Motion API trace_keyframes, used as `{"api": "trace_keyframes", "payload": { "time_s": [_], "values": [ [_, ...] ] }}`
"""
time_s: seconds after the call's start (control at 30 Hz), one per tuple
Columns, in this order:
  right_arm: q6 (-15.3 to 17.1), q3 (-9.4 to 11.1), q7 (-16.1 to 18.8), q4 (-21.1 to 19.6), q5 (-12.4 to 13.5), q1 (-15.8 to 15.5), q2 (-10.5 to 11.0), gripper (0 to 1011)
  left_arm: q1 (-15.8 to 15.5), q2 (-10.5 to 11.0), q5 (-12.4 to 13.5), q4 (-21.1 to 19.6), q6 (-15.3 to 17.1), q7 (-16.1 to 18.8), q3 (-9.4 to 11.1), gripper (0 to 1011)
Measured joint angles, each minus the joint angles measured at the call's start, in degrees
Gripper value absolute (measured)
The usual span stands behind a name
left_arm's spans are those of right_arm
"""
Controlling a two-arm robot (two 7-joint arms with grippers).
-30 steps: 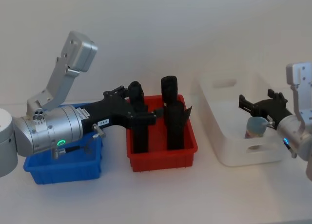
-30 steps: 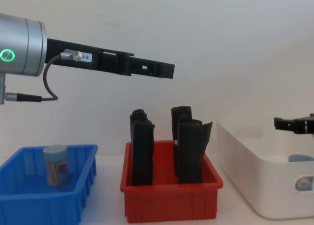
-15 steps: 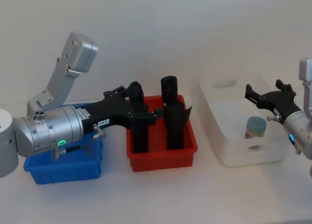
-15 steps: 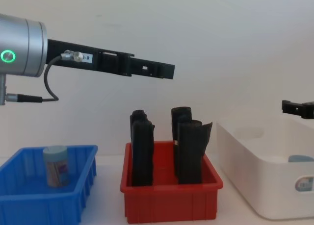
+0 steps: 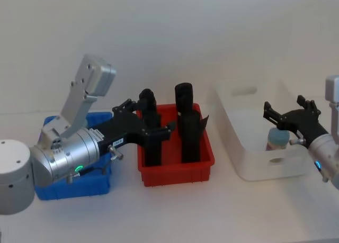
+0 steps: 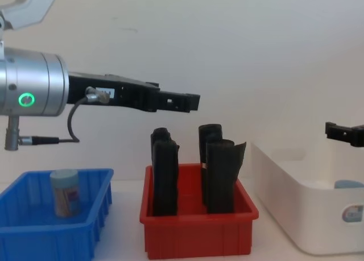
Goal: Pick the cotton swabs from the blue box and place them into the white box.
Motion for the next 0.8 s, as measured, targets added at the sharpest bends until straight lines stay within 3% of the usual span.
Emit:
{"api": "trace_keyframes", "payload": {
  "time_s": [0.8],
  "values": [
    [0.7, -1.4, -1.1, -17.4, 0.9, -13.7, 3.0, 1001, 6.2, -1.2, 4.4, 0.2, -12.1, 18.3, 4.7, 1004]
  ]
}}
